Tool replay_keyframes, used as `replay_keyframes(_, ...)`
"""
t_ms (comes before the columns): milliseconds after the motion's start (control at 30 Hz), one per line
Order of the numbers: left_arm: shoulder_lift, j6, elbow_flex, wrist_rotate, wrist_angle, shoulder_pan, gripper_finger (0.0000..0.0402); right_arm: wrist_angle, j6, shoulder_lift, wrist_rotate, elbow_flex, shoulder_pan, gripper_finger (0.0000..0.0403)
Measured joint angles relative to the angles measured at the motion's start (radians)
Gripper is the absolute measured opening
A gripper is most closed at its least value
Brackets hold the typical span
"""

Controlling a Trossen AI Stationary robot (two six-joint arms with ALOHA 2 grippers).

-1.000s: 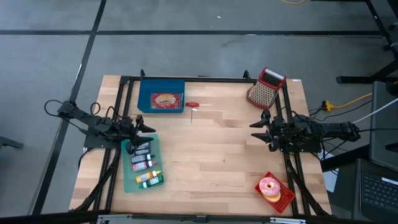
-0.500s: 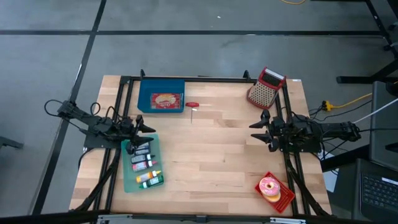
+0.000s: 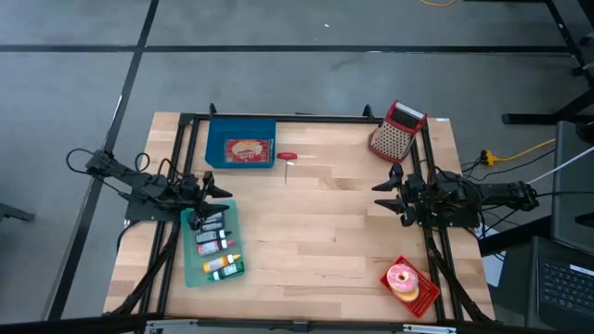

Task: Pick & Place Food Item
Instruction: Return to Home Position

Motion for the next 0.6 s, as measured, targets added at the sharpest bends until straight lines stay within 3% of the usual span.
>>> replay_keyframes(133, 0.000, 0.012, 0.000, 0.023, 0.000, 0.000, 0.0189, 0.000, 0.000, 0.000, 0.000, 0.000, 0.000, 0.0203)
replay_keyframes(300, 0.000, 0.076, 0.000, 0.292, -0.008, 0.000, 0.0193, 0.000, 0.000, 0.000, 0.000, 0.000, 0.000, 0.0204)
replay_keyframes(400, 0.000, 0.076, 0.000, 0.400, -0.031, 0.000, 0.0193, 0.000, 0.000, 0.000, 0.000, 0.000, 0.000, 0.0204)
replay_keyframes(600, 0.000, 0.079, 0.000, 0.366, -0.045, 0.000, 0.0190, 0.000, 0.000, 0.000, 0.000, 0.000, 0.000, 0.0204)
